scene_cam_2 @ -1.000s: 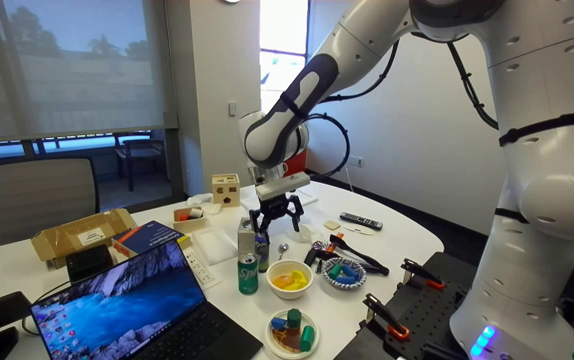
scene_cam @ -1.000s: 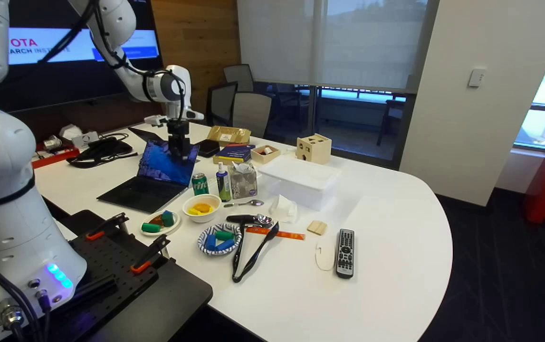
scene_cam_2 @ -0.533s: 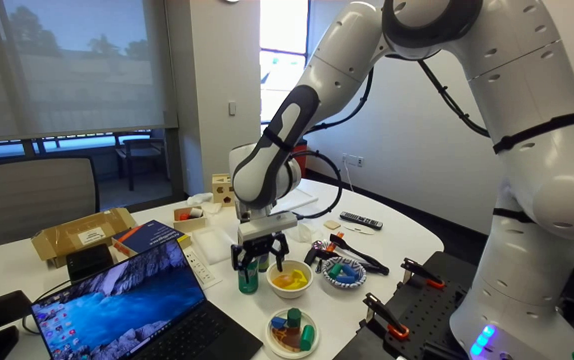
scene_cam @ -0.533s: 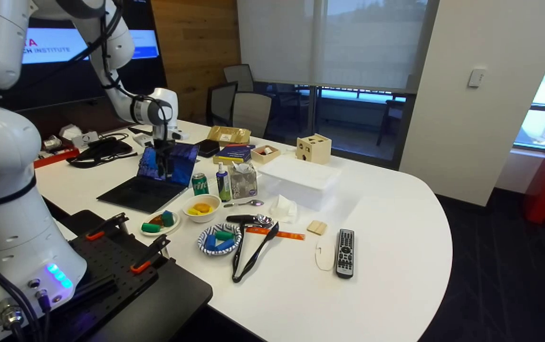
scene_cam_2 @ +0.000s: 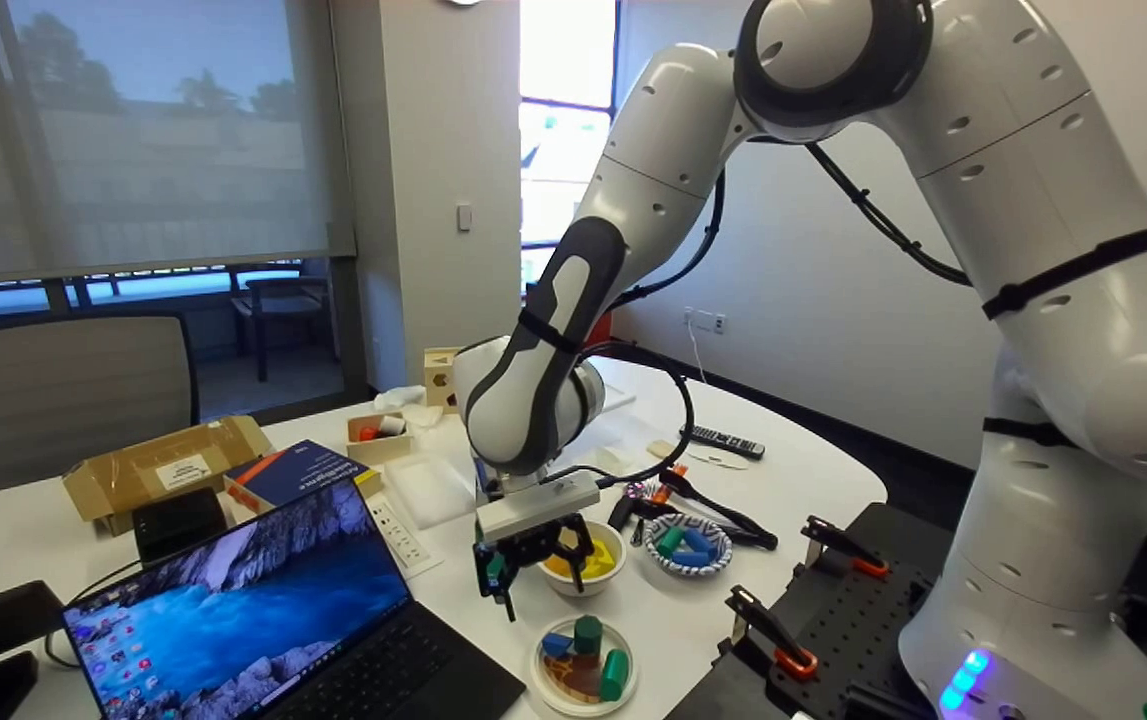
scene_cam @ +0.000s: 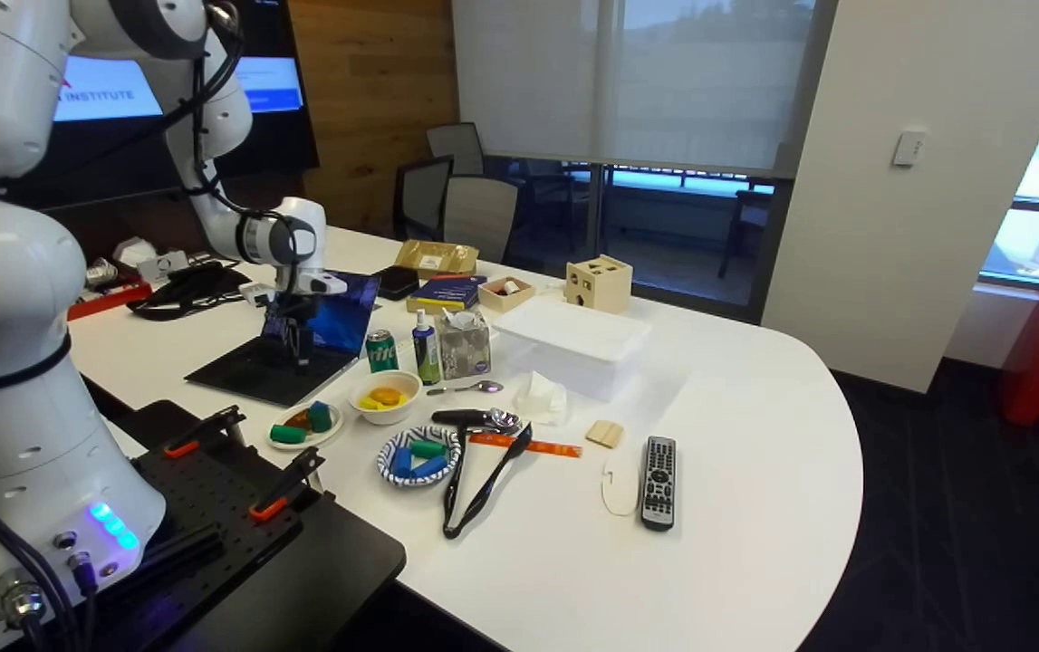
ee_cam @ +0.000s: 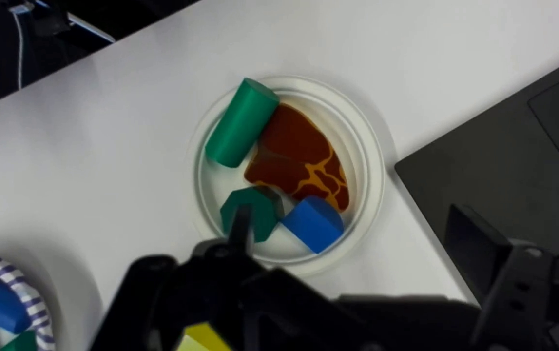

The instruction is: Move the blue block to the plate on the right

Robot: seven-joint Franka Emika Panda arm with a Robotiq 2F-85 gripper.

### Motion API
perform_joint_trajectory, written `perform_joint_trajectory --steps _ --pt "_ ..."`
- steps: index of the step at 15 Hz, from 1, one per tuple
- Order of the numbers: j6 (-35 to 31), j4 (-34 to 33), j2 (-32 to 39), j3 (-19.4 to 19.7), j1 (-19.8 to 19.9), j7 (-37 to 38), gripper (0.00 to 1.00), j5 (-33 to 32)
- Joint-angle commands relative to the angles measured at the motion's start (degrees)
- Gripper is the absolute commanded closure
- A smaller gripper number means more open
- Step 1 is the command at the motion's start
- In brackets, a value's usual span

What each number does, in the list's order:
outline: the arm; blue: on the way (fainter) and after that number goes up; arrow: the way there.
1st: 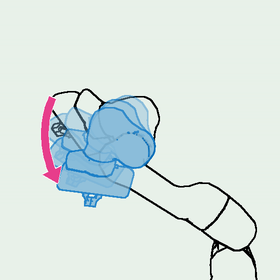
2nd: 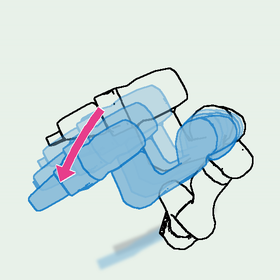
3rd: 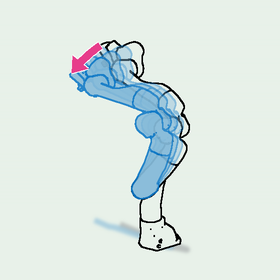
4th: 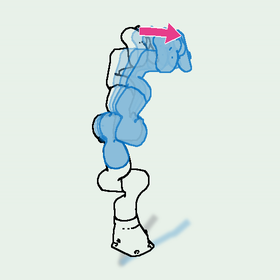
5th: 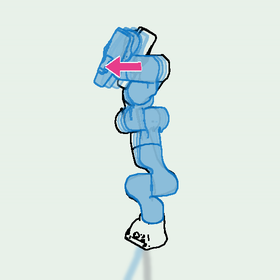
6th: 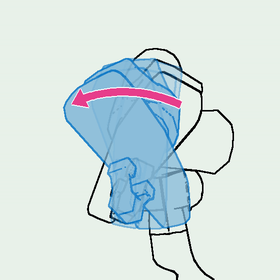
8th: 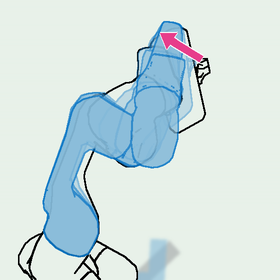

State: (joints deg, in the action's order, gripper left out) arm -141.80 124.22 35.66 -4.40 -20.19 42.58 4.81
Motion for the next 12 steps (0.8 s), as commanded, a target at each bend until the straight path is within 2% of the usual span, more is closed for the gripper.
perform_joint_trajectory --steps 1,4,7,12 --pt "1.83 -1.87 1.59 1.21 0.28 -2.76 0.00 -1.72" --pt "-1.44 -3.62 4.52 0.06 2.91 -12.75 0.00 -2.20" --pt "-1.98 -6.10 6.96 -0.61 4.22 -21.28 0.00 -1.47" --pt "-2.41 -6.92 9.10 -3.06 5.74 -27.57 0.00 0.22"
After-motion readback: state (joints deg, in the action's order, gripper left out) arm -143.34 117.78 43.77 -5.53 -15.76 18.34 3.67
